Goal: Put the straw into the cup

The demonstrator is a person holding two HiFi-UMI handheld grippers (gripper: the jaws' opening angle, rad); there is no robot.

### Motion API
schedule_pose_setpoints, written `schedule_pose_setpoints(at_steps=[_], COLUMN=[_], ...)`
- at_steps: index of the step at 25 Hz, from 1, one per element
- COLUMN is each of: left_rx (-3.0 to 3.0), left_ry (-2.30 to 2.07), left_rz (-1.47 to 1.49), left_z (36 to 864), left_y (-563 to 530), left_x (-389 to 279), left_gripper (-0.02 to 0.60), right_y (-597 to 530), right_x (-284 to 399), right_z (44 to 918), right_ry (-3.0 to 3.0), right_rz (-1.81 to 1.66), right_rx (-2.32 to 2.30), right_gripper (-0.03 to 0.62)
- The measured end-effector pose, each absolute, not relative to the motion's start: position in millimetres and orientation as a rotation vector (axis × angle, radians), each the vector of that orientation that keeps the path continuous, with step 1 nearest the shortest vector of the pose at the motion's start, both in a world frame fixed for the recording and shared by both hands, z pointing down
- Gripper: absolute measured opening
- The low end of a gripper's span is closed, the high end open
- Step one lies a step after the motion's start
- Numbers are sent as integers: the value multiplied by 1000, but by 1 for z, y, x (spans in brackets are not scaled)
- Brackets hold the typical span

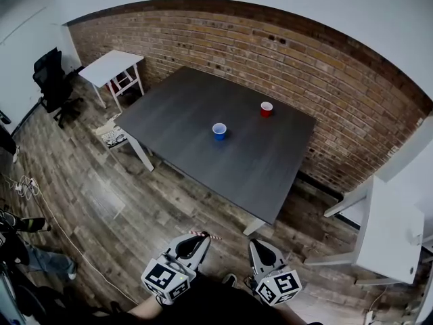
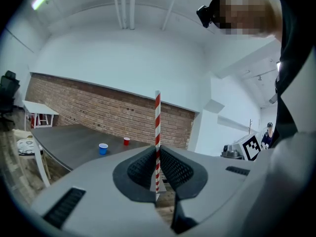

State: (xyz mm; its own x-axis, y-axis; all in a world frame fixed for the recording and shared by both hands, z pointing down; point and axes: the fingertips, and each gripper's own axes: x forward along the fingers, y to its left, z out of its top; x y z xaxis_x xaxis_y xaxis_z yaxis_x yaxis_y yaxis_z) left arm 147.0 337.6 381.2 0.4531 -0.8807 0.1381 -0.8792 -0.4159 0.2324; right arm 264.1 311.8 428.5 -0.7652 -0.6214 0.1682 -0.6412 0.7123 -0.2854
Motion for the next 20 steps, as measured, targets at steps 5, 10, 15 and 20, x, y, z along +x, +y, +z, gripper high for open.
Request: schedule_pose_setpoints(at_steps=[5, 10, 15, 20], left_rx=[2448, 2492, 2490, 2481], left_ry=[-1492, -1449, -1376, -1315], left_rz=[1, -18, -58, -88], left_z=[379, 374, 380, 397], left_y=[321, 303, 286, 276], left_x=[98, 38, -27, -79], left_gripper=[38, 38, 38, 38], right_y=[301, 303, 299, 289], right_x=[211, 130, 52, 16], right_z=[415, 392, 388, 407], right_ry=[-2886, -2939, -2905, -2802], right_rz=[426, 167, -8, 128], right_rx=[1070, 1015, 978, 1104], right_gripper=[23, 23, 23, 23])
